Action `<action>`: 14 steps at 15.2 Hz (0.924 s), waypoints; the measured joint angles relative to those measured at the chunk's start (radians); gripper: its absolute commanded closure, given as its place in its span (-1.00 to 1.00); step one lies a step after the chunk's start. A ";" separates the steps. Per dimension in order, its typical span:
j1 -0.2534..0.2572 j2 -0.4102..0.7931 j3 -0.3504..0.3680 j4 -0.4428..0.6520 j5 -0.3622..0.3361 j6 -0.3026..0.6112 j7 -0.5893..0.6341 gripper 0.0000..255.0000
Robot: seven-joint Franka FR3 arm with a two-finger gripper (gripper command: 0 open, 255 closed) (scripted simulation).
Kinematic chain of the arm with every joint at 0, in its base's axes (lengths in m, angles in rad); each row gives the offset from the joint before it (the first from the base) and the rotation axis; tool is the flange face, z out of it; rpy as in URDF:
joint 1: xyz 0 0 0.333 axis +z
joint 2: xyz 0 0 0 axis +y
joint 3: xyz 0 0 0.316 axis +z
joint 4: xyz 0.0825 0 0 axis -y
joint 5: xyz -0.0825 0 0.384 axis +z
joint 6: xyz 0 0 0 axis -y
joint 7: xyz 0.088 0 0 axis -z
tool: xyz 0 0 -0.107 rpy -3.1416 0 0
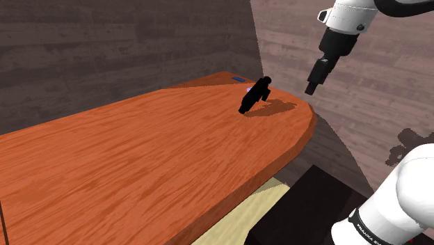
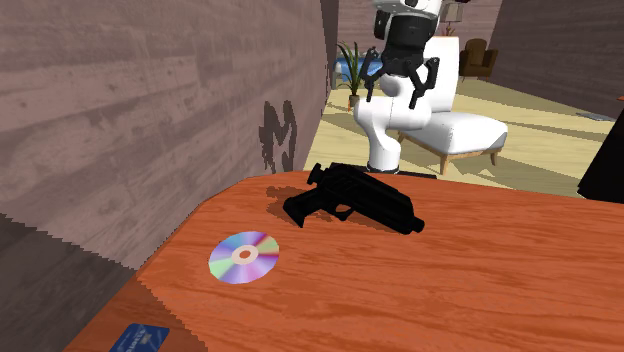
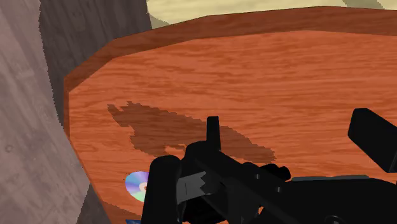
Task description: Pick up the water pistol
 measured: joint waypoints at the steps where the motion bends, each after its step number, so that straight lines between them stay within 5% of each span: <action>1: 0.000 0.000 0.000 0.000 0.000 0.000 0.000 -1.00; 7: -0.105 0.100 0.175 -0.018 0.057 0.172 0.419 -1.00; 14: -0.316 0.318 0.415 0.066 0.024 0.361 1.031 -1.00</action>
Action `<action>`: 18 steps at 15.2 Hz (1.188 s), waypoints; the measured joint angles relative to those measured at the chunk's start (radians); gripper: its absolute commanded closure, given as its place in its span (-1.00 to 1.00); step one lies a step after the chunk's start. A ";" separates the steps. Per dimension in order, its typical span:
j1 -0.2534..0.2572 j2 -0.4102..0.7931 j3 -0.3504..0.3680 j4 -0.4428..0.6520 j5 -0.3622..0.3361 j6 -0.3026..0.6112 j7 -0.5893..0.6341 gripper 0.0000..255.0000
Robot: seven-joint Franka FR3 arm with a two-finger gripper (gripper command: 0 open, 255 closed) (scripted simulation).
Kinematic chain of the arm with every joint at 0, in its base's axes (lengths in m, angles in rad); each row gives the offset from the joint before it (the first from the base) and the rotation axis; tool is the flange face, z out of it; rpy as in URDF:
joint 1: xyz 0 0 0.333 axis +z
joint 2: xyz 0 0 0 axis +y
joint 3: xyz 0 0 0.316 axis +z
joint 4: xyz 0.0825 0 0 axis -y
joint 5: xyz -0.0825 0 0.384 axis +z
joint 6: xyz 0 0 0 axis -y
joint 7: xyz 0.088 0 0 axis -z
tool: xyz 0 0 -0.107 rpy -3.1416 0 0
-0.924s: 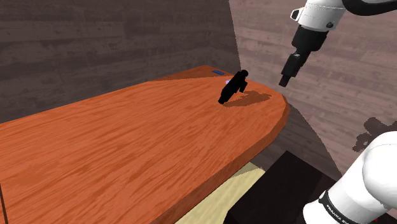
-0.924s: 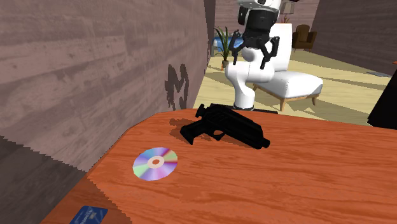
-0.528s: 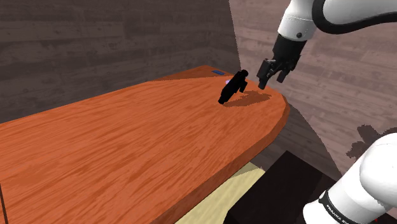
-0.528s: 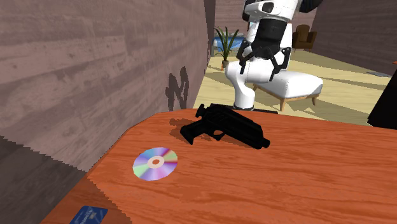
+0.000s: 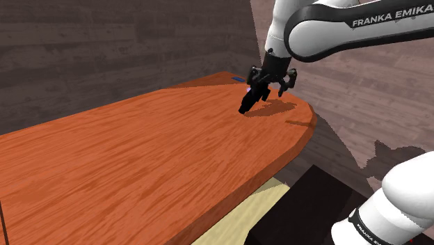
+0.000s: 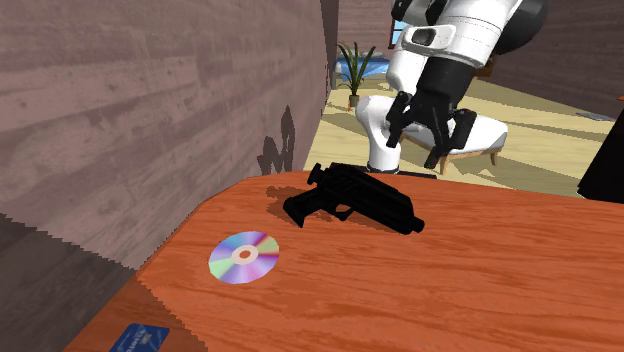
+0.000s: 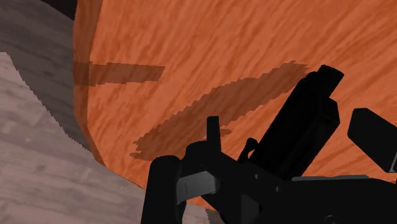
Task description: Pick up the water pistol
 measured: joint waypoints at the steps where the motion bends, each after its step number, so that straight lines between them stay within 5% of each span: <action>1: -0.038 0.047 0.036 0.027 -0.021 0.020 0.092 -1.00; 7: -0.220 0.258 0.186 0.176 -0.176 0.052 0.592 -1.00; 14: -0.239 0.304 0.209 0.130 -0.224 0.126 0.682 -1.00; 15: -0.239 0.307 0.210 0.126 -0.226 0.132 0.685 1.00; 18: -0.240 0.309 0.211 0.125 -0.229 0.137 0.689 1.00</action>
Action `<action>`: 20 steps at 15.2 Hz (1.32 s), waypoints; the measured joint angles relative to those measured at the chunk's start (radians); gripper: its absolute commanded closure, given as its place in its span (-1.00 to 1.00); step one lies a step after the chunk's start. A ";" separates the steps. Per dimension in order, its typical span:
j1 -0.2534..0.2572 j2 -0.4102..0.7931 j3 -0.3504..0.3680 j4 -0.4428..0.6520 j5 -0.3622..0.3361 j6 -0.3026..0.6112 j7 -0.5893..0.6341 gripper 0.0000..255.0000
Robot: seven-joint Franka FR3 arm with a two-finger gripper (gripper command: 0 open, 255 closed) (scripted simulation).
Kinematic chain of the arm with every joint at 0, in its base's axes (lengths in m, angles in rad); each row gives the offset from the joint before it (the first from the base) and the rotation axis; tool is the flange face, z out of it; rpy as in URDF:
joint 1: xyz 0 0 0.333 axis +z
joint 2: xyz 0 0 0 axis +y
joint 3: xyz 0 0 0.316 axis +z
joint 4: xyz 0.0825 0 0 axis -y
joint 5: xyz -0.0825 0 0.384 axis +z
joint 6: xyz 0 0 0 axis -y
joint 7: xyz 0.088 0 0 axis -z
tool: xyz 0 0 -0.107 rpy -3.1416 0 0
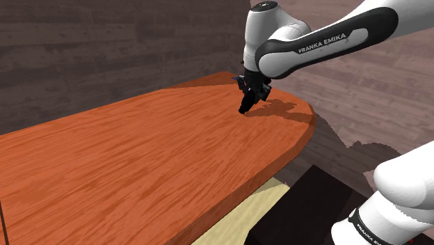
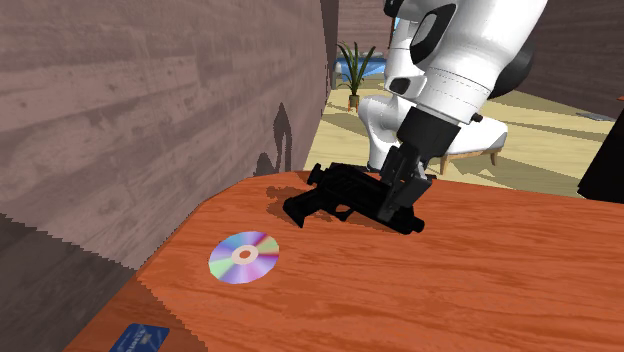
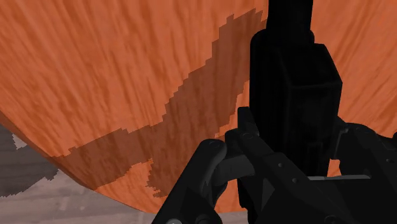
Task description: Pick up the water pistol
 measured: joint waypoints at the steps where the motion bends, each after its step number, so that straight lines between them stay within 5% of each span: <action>1: 0.000 0.000 0.000 0.000 0.000 0.001 0.000 1.00; 8: 0.000 -0.003 -0.002 0.002 0.003 -0.004 -0.004 1.00; 20: 0.009 -0.042 -0.021 0.116 0.051 -0.141 -0.072 1.00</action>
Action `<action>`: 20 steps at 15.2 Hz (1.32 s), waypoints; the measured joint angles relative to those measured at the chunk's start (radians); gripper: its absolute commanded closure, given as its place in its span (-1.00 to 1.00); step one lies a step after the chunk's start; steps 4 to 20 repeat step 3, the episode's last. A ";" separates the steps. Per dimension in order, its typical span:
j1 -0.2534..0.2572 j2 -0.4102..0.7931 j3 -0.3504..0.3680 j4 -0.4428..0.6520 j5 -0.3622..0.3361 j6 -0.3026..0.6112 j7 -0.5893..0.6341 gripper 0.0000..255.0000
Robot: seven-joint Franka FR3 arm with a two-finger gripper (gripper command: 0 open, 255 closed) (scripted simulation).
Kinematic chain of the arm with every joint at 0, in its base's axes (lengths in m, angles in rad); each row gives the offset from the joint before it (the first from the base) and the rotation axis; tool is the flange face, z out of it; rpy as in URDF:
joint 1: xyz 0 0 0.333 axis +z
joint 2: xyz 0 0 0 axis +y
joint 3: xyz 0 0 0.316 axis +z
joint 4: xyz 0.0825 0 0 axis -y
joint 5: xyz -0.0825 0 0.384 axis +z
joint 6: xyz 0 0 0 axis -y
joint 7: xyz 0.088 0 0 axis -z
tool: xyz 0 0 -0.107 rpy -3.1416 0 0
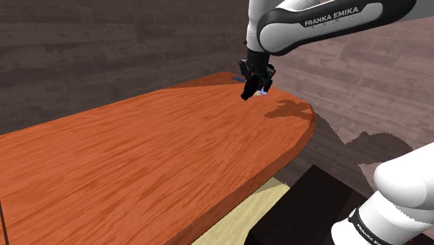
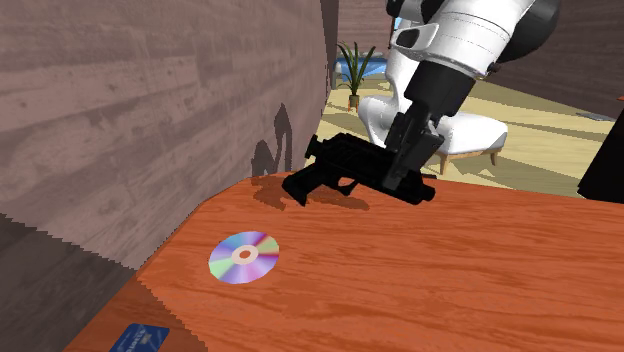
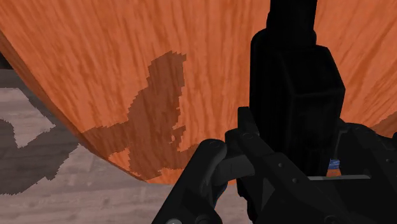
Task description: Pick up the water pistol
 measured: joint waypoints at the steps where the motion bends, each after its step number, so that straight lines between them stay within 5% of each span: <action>1: 0.002 -0.011 -0.005 0.006 0.008 -0.014 -0.010 1.00; 20: 0.001 -0.013 -0.008 0.026 0.012 -0.033 -0.020 1.00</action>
